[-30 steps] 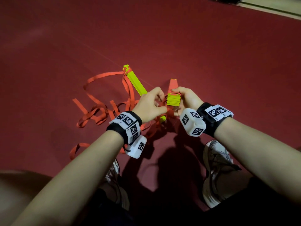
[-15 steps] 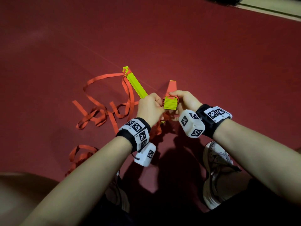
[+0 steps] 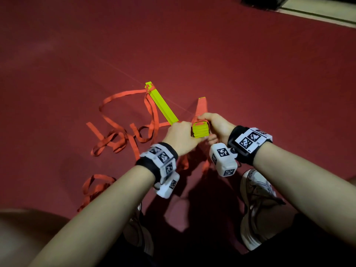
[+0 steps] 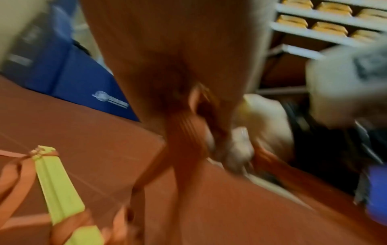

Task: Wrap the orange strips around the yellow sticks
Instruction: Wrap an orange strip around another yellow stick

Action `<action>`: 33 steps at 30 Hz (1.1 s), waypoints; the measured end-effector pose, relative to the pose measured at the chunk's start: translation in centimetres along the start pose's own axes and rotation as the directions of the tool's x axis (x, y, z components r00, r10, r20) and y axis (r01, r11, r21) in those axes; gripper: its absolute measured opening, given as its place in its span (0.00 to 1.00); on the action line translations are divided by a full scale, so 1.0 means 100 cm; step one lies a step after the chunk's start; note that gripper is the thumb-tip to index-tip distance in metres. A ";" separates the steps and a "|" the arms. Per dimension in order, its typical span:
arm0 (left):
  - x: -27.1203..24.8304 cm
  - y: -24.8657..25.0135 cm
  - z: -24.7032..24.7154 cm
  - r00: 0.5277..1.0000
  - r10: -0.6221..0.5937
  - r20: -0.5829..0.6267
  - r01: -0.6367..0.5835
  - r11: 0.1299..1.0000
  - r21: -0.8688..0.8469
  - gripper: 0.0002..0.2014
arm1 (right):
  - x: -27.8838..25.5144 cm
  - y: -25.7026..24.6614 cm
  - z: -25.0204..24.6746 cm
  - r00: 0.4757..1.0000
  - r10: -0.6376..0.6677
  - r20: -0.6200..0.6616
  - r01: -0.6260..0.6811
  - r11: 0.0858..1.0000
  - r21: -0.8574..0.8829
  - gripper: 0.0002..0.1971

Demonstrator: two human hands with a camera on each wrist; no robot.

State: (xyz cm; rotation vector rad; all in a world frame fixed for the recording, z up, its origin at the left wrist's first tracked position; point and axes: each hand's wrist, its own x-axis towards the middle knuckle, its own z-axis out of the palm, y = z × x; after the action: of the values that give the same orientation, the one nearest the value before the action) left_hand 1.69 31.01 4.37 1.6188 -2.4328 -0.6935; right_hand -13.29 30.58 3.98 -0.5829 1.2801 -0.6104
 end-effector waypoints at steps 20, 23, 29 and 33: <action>0.004 -0.006 -0.067 0.884 0.413 -0.219 -0.434 0.899 -0.058 0.24 | -0.024 -0.037 0.004 0.978 -0.088 0.188 0.056 0.984 0.170 0.09; 0.003 -0.008 -0.060 0.851 0.405 -0.334 -0.413 0.909 0.049 0.21 | -0.025 -0.037 0.001 0.978 -0.059 0.202 0.019 0.980 0.197 0.10; 0.006 -0.004 -0.054 0.829 0.407 -0.382 -0.480 0.869 -0.116 0.21 | -0.032 -0.040 0.003 0.967 -0.016 0.253 -0.037 0.979 0.202 0.19; 0.007 0.003 -0.073 0.810 0.304 -0.501 -0.470 0.848 -0.245 0.18 | -0.032 -0.052 0.005 0.965 -0.118 0.235 0.088 0.987 0.133 0.32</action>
State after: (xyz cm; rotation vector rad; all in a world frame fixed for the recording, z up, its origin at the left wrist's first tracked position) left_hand 3.82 28.29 10.87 0.9500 -2.0507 -0.5709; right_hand -13.88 29.15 9.90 -0.6056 0.9805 -0.6769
